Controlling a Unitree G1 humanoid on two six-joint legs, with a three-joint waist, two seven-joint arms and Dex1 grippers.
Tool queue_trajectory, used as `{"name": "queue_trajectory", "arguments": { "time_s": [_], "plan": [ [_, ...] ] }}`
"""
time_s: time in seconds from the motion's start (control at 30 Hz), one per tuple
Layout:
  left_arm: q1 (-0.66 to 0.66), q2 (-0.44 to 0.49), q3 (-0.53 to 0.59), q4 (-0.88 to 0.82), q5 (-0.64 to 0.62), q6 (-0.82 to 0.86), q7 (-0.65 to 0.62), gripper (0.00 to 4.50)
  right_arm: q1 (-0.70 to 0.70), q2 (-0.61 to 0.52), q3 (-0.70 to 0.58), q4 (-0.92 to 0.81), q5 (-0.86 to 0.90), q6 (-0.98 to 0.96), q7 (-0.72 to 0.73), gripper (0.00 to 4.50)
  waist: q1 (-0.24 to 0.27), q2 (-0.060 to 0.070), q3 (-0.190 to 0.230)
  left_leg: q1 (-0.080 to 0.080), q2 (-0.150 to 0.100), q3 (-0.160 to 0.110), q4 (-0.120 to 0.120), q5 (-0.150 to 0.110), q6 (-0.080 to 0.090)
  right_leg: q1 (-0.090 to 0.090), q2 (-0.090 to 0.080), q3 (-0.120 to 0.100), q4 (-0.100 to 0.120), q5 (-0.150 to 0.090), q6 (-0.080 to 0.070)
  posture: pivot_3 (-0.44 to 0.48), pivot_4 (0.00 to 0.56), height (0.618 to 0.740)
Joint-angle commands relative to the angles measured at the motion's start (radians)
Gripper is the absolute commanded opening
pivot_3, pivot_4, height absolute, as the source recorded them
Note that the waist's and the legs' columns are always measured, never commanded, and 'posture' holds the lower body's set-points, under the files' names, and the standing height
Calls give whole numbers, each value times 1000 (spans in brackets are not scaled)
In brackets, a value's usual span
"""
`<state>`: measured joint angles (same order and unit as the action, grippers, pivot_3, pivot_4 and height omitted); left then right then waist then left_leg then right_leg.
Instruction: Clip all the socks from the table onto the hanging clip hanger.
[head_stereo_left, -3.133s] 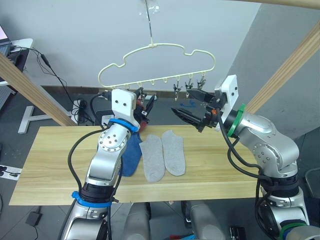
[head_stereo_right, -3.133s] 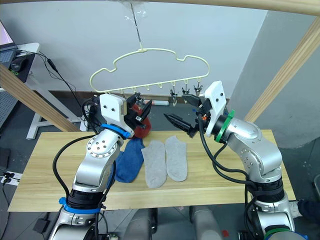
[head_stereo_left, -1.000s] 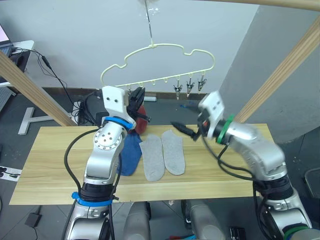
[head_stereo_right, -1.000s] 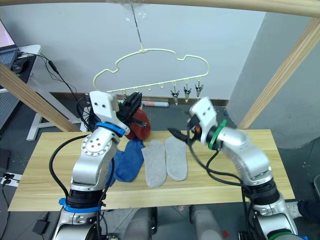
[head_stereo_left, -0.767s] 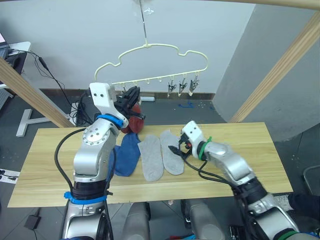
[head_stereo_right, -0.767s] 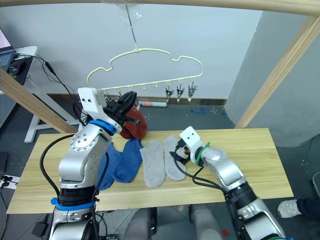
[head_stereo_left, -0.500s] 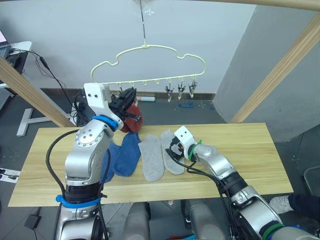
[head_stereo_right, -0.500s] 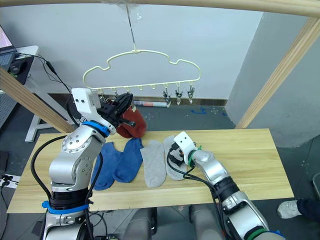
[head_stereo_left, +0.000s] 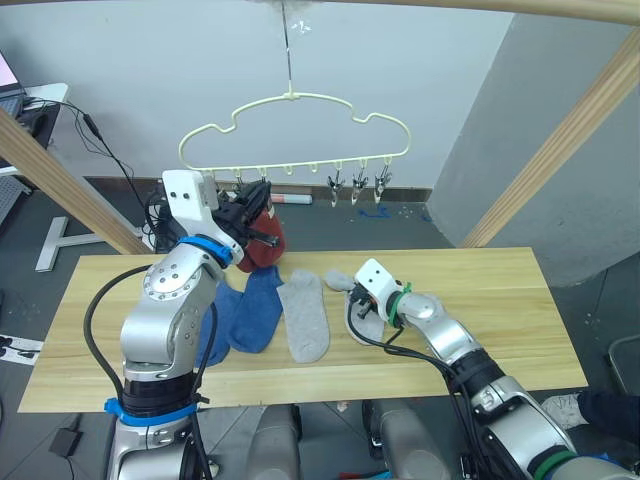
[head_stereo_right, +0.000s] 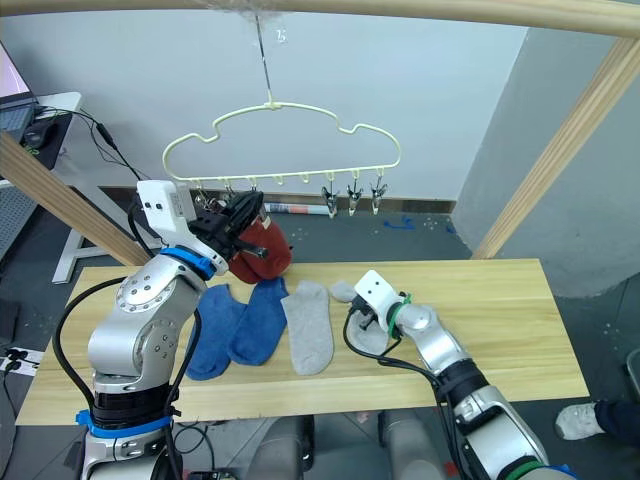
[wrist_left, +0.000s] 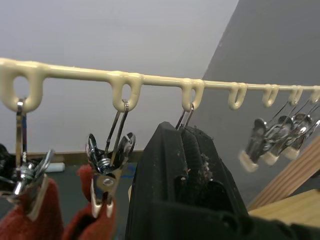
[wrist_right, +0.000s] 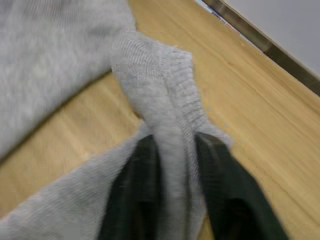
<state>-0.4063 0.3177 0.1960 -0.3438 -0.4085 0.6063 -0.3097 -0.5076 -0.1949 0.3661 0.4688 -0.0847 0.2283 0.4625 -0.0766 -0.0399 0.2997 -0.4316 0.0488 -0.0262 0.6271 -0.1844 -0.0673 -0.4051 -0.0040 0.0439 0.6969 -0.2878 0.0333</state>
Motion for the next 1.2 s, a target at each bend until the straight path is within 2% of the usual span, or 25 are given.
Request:
{"name": "queue_trajectory", "arguments": {
  "time_s": [0.03, 0.13, 0.27, 0.33, 0.47, 0.77, 1.2],
  "plan": [
    [-7, -56, 106, 43, -186, 182, 44, 0, 52, -13, -51, -93, 37, 40, 29, 38, 0, 0, 0, 0, 0, 0, 0, 0, 0, 0, 0, 0, 0, 0, 0, -43, 277, 740],
    [-53, -103, 240, 100, -376, 334, 134, 0, 62, -25, -79, -242, 56, 26, 50, 38, -6, 0, 0, 0, 0, 0, 1, 0, 0, 0, 0, 0, 0, 0, 0, -65, 280, 740],
    [-122, -144, 395, 178, -640, 455, 298, 0, 70, -40, -90, -431, 69, 5, 78, 38, -12, 0, 0, 0, 0, 0, 0, 0, 0, 0, 1, 1, 0, 0, 1, -71, 279, 740],
    [-142, -149, 434, 204, -758, 483, 371, 0, 73, -39, -97, -508, 78, 18, 81, 38, -12, 0, 0, 0, 0, -1, 0, 0, 0, 0, 1, 0, 0, 0, 1, -80, 278, 740],
    [-152, -142, 440, 225, -917, 485, 482, 0, 71, -42, -91, -618, 73, 33, 79, 38, -10, 0, 0, 0, 0, -1, 0, 0, 0, 0, 0, 0, 0, 0, 1, -91, 276, 740],
    [-125, -113, 357, 201, -1060, 422, 553, 0, 31, 2, -66, -661, 65, 74, 66, 38, -9, 0, 0, 0, 0, 0, 0, 0, -1, 0, 0, 0, 0, 0, 1, -95, 274, 740],
    [-74, -50, 258, 179, -1142, 336, 555, 0, -16, 56, -69, -676, 90, 109, 62, 38, -6, 0, 0, 0, 0, 0, 0, 0, -1, 0, 0, 0, -1, 0, 1, -86, 275, 740]
  ]
}}
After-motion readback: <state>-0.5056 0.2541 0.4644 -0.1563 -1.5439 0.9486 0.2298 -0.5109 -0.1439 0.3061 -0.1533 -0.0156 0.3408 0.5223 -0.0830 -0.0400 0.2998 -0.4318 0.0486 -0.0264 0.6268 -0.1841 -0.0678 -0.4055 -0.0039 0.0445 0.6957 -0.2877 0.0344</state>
